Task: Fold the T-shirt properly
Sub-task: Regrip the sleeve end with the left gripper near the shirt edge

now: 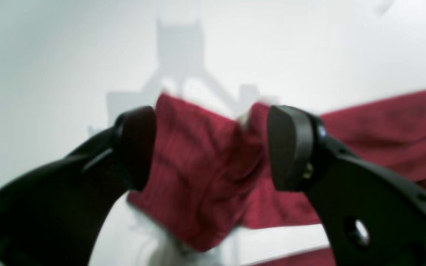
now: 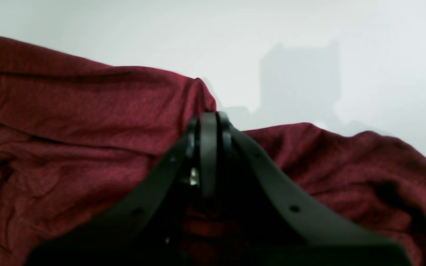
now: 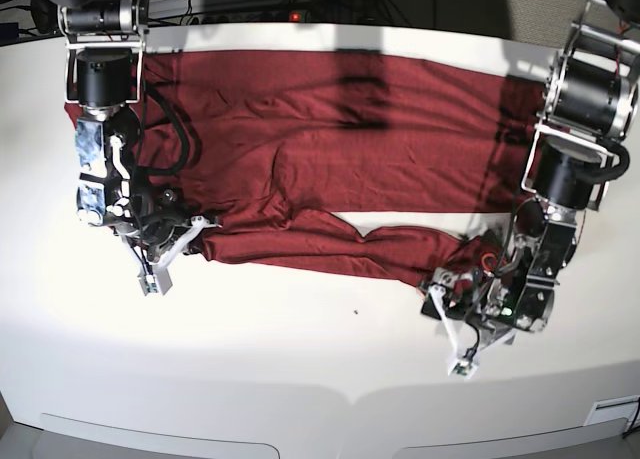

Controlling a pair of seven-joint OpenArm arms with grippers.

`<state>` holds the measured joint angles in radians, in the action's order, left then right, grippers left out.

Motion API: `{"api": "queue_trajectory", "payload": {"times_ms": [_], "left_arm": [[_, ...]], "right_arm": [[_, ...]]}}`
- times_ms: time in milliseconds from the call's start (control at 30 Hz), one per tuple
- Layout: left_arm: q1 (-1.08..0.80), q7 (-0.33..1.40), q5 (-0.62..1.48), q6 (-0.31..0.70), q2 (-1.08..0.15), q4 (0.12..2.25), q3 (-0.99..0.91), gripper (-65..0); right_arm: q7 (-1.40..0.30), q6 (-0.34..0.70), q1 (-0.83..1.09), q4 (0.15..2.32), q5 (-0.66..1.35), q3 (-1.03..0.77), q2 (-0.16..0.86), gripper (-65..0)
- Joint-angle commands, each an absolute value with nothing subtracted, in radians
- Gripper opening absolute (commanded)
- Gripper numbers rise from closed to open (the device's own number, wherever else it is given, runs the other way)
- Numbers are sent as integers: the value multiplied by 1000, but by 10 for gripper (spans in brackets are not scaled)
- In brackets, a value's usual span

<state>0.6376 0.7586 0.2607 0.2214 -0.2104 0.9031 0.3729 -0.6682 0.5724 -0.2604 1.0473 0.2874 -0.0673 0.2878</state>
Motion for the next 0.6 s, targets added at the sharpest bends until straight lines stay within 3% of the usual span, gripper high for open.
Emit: {"api": "queue_trajectory", "payload": {"times_ms": [0, 267, 567], "left_arm": [[659, 736, 291, 244, -216, 913, 368, -199], [534, 608, 231, 266, -205, 913, 368, -199], [566, 614, 228, 265, -205, 915, 368, -199]], "right_arm": [[-721, 576, -263, 1047, 269, -65, 291, -650], [-723, 576, -263, 1047, 269, -65, 291, -650], [-723, 576, -263, 1047, 269, -65, 291, -650]]}}
